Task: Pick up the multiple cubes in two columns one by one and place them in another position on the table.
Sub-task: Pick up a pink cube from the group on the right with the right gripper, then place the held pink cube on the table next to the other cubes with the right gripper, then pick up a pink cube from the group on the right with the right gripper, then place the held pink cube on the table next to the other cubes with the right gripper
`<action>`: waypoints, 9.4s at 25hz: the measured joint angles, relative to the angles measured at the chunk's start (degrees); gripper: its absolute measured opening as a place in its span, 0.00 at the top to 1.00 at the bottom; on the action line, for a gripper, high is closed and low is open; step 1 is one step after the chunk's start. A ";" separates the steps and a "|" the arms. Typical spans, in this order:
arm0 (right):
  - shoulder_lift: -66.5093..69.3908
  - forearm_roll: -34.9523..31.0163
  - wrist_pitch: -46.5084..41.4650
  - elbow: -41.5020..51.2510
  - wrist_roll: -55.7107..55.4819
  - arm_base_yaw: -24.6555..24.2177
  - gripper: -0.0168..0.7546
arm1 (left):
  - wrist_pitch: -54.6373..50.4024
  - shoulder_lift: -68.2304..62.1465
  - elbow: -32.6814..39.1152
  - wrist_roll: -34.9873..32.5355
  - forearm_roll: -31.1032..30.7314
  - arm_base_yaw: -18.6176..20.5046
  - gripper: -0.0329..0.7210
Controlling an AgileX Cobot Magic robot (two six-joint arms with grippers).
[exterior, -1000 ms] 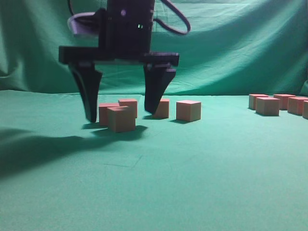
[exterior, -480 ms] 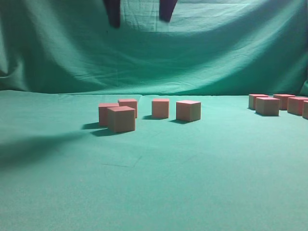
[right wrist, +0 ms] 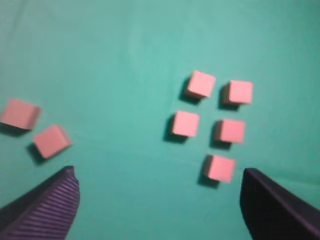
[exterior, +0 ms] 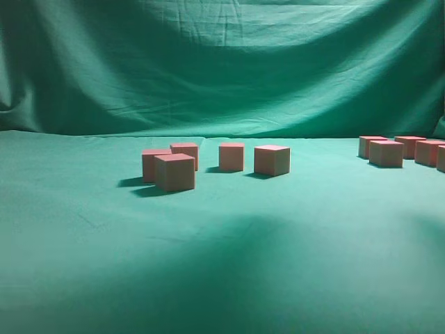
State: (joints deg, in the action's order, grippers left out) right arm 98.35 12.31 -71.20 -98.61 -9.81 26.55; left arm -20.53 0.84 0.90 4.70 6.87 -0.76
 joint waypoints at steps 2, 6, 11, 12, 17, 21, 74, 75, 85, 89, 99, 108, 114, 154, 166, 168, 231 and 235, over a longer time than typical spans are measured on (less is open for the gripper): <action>-1.11 -0.92 -0.15 4.36 -0.12 -4.04 0.16 | 0.00 0.00 0.00 0.00 0.00 0.00 0.96; -1.35 -3.14 0.20 13.49 -0.56 -10.86 0.16 | 0.00 0.00 0.00 0.00 0.00 0.00 0.96; -1.35 -6.44 7.26 23.34 -0.80 -15.90 0.22 | 0.00 0.00 0.00 0.00 0.00 0.00 0.96; -1.35 -6.55 9.58 24.61 -0.80 -16.43 0.23 | 0.00 0.00 0.00 0.00 0.00 0.00 0.96; -1.10 -6.92 19.63 28.65 -1.28 -18.80 0.29 | 0.00 0.00 0.00 0.00 0.00 0.00 0.96; 1.20 -6.92 24.20 28.65 -1.36 -19.05 0.29 | 0.00 0.00 0.00 0.00 0.00 0.00 0.96; -3.88 -20.00 13.79 25.60 21.17 12.27 0.64 | 0.00 0.00 0.00 0.00 0.00 0.00 0.96; -2.84 -19.72 14.21 25.50 21.17 13.64 0.64 | 0.00 0.00 0.00 0.00 0.00 0.00 0.96; 8.18 -9.86 15.54 19.20 21.17 20.25 0.64 | 0.00 0.00 0.00 0.00 0.00 0.00 0.96; 11.12 -8.77 15.83 17.49 21.17 20.69 0.64 | 0.00 0.00 0.00 0.00 0.00 0.00 0.96; 15.49 -8.85 17.47 14.82 21.26 20.69 0.64 | 0.00 0.00 0.00 0.00 0.00 0.00 0.96; 16.32 -9.39 20.15 14.31 21.26 20.69 0.64 | 0.00 0.00 0.00 0.00 0.00 0.00 0.96; 17.39 -11.20 19.92 14.31 21.49 20.69 0.64 | 0.00 0.00 0.00 0.00 0.00 0.00 0.96; 12.26 1.25 0.48 -6.92 16.17 17.82 0.20 | 0.00 0.00 0.00 0.00 0.00 0.00 0.96; 10.64 -9.07 0.15 -1.50 7.76 -9.35 0.26 | 0.00 0.00 0.00 0.00 0.00 0.00 0.96; 12.48 -9.16 0.15 -0.48 7.68 -11.11 0.26 | 0.00 0.00 0.00 0.00 0.00 0.00 0.96; -0.67 -14.37 1.67 19.80 4.32 9.40 0.63 | 0.00 0.00 0.00 0.00 0.00 0.00 0.96; -0.90 -14.81 9.71 27.80 -1.30 15.28 0.63 | 0.00 0.00 0.00 0.00 0.00 0.00 0.96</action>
State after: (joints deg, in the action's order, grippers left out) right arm 97.45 -2.50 -61.49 -70.81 -11.11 41.83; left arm -20.53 0.84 0.90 4.70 6.87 -0.76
